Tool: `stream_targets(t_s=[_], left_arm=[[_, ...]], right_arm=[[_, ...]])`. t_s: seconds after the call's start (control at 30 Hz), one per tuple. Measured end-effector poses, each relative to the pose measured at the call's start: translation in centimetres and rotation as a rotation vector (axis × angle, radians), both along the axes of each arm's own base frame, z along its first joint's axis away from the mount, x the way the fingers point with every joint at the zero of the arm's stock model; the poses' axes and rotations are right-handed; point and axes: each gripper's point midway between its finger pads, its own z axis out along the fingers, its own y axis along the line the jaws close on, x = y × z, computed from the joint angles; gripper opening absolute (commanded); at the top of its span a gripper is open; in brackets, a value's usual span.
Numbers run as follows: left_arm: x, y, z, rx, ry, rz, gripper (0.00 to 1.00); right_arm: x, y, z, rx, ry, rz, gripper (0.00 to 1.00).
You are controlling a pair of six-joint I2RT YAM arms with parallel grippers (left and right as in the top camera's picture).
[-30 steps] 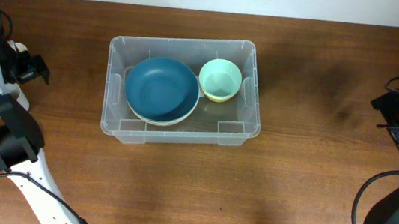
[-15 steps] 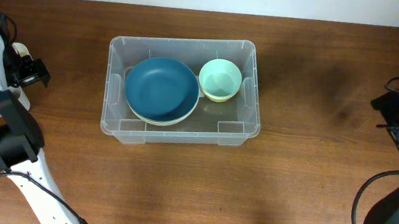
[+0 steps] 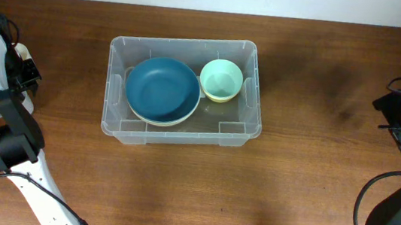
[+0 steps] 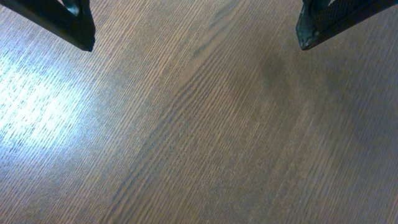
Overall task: Pack container
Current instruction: 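Move the left gripper to the gray translucent cup and grasp its rim, then carry the gray cup into the bin and set it beside the bowls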
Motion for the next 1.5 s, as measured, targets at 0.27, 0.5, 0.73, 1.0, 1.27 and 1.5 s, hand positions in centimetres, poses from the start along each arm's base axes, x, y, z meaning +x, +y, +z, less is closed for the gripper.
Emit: stream_targets(t_s=[0.27,0.5,0.73,1.0,1.27,1.5], left_arm=[[-0.3,-0.5,0.0,-0.013,0.018,-0.002,0.01],[2.9,-7.2,2.3,-0.147,-0.088,-0.116,0.01],[8.5,-16.2,15.9,-0.062,-0.478,-0.376,0.01],[7.5,-28.2,29.2,0.013,-0.838,-0.641,0.01],[6.5,-43.3,20.0,-0.13,-0.641,-0.937,0.01],[4.6,-49.4,13.4,-0.17,-0.487,-1.059,0.01]], right_arm=[[0.0,0.0,0.0,0.0,0.0,0.0,0.99],[0.0,0.0,0.0,0.0,0.0,0.0,0.99],[0.0,0.0,0.0,0.0,0.0,0.0,0.99],[0.0,0.0,0.0,0.0,0.0,0.0,0.99],[0.0,0.0,0.0,0.0,0.0,0.0,0.99],[0.0,0.0,0.0,0.0,0.0,0.0,0.99]])
